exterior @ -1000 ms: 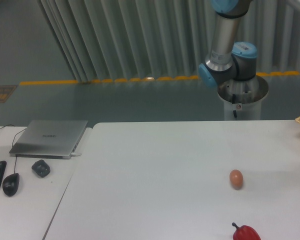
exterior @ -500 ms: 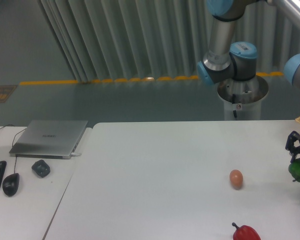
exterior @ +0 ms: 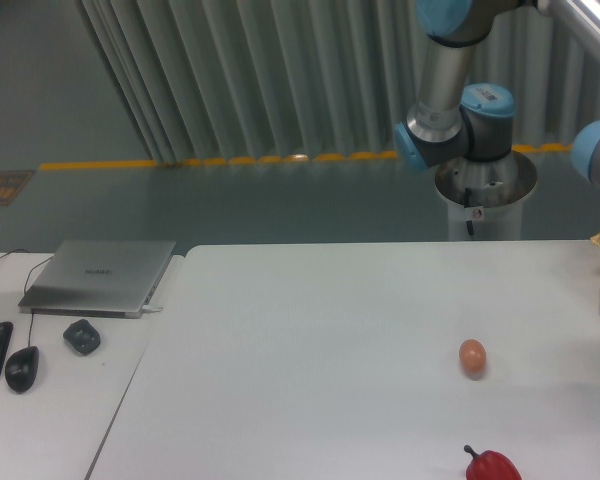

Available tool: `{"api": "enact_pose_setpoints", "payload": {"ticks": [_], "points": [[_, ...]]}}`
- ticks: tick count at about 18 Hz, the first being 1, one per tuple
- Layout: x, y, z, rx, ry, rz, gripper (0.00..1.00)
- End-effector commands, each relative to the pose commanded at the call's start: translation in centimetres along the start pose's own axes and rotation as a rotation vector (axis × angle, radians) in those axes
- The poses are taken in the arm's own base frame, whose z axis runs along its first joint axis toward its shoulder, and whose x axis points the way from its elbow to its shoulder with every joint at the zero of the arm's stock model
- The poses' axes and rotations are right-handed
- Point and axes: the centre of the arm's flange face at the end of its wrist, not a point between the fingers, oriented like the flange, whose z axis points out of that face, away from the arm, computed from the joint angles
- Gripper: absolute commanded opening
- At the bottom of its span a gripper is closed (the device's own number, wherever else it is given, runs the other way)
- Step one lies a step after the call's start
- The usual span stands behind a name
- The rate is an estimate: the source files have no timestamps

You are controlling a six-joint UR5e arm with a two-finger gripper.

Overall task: Place the green pepper on the table
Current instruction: 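Carry the green bell pepper in the gripper over the table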

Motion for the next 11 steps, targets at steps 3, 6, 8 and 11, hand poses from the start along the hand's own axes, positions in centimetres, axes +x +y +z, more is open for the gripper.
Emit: {"api": "enact_pose_setpoints", "payload": {"ticks": [3, 6, 8, 11], "points": [[-1.7, 0.3, -1.3, 0.023, -0.052, -0.003, 0.37], [-2.5, 0.0, -2.0, 0.043, -0.095, -0.010, 0.37], [-1.2, 0.2, -0.6, 0.028, -0.061, -0.013, 0.37], [0.4, -0.7, 0.3, 0.024, -0.032, -0.098, 0.37]]}}
